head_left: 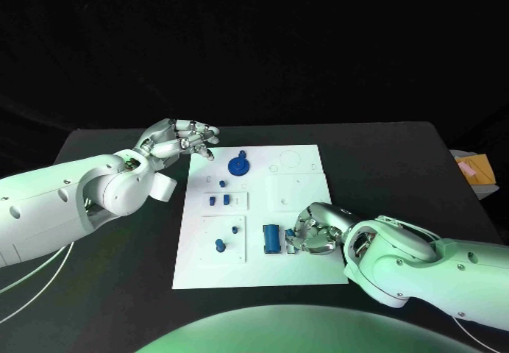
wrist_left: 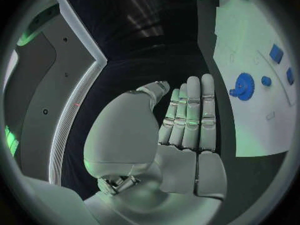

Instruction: Assemble the parts on the task board

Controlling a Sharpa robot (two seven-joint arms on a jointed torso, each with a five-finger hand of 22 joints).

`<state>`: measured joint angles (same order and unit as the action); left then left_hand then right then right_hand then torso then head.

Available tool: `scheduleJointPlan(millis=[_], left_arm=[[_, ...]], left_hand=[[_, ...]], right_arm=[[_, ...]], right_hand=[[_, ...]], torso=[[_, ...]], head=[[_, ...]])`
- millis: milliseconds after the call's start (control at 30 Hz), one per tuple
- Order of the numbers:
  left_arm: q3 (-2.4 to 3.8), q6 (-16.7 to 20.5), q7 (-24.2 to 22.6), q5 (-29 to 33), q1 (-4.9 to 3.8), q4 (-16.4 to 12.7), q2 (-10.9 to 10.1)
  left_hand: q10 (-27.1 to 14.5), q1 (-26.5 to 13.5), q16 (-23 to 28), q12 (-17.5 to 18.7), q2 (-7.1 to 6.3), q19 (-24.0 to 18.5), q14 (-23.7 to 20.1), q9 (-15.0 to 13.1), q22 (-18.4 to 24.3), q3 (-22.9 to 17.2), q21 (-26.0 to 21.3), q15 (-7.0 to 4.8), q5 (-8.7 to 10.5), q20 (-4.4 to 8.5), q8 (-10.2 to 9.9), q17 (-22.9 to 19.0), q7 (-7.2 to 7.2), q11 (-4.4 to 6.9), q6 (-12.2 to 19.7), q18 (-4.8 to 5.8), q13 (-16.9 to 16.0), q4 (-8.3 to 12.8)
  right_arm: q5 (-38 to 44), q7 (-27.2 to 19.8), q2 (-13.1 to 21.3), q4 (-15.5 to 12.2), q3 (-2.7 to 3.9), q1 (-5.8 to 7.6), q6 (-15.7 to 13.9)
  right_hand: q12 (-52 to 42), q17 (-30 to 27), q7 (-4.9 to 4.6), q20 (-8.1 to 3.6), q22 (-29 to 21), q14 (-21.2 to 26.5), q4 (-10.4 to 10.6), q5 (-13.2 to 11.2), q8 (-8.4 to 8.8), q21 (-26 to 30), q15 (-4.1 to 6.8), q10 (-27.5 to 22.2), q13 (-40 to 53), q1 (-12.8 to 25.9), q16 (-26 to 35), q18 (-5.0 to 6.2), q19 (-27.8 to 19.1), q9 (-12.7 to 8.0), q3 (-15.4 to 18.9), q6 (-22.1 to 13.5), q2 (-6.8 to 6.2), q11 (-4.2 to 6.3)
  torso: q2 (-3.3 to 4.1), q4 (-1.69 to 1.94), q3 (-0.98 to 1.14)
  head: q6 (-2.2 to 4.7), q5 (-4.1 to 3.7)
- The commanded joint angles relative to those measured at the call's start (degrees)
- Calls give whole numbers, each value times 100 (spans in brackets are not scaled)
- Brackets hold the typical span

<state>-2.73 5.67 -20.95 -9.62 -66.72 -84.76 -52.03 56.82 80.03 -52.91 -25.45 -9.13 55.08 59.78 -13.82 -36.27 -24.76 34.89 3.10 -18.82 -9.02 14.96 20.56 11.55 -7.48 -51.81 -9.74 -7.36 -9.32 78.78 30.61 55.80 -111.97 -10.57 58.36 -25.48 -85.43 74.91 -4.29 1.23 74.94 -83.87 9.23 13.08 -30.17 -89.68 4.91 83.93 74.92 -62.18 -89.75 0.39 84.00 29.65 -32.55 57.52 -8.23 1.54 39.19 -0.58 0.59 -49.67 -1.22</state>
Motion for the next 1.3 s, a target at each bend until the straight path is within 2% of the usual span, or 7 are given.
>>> scheduleJointPlan(millis=[33, 200, 300, 1133, 1300], left_arm=[[3, -92, -16, 19, -2, -13, 7], [3, -98, -6, 19, -2, -12, 1], [3, -99, -5, 18, -2, -13, -2], [3, -100, -2, 14, -3, -13, -11], [3, -100, -2, 13, -3, -12, -11]], left_hand=[[-25, 47, 26, 3, 30, 1, -4, -5, -5, -5, 39, 24, -37, 20, -36, 8, 7, 6, 24, -64, -8, 13], [-25, 42, 28, 4, 33, -1, -5, -5, -9, -8, 42, 26, -37, 19, -37, 8, 9, 4, 24, -63, -8, 13], [-25, 42, 28, 4, 33, -1, -5, -5, -9, -8, 42, 26, -37, 19, -37, 8, 9, 4, 24, -63, -8, 13], [-27, 35, 31, 4, 35, -5, -6, -6, -15, -14, 46, 28, -37, 19, -39, 9, 10, 2, 25, -61, -9, 15], [-27, 35, 31, 4, 35, -5, -6, -6, -15, -14, 46, 28, -37, 19, -39, 9, 10, 2, 25, -61, -9, 15]], right_arm=[[59, 1, -31, -23, -21, -30, 150], [62, -17, -32, -29, -21, -30, 110], [64, -21, -29, -29, -20, -30, 119], [82, -34, 47, -34, -20, -30, 339], [87, -34, 66, -41, -20, -30, 374]], right_hand=[[-41, 1509, 223, -45, 1506, -613, 118, 100, -35, -32, 47, 444, 1274, 123, -25, -39, 600, 11, 142, 244, -6, 46], [-64, 1509, 225, -50, 1506, -613, 406, 64, -55, -32, 49, 455, 1290, 307, -25, -39, 600, 16, 378, 260, 16, 48], [-67, 1509, 232, -55, 1506, -613, 546, 249, -67, -32, 54, 457, 1293, 345, -25, -39, 600, 19, 549, 265, -12, 54], [-82, 1509, 240, -58, 1506, -613, 573, 275, -78, -32, 57, 463, 1303, 305, -25, -39, 600, 23, 632, 271, -37, 60], [-89, 1509, 238, -60, 1506, -613, 701, 203, -91, -32, 59, 467, 1308, 343, -25, -39, 600, 24, 787, 282, -50, 59]], torso=[[3, 3, -1], [3, 2, -1], [2, -2, -2], [1, -4, 3], [0, -6, 3]], head=[[-1, 6], [0, 12], [-2, 14], [-33, 13], [-33, 11]])
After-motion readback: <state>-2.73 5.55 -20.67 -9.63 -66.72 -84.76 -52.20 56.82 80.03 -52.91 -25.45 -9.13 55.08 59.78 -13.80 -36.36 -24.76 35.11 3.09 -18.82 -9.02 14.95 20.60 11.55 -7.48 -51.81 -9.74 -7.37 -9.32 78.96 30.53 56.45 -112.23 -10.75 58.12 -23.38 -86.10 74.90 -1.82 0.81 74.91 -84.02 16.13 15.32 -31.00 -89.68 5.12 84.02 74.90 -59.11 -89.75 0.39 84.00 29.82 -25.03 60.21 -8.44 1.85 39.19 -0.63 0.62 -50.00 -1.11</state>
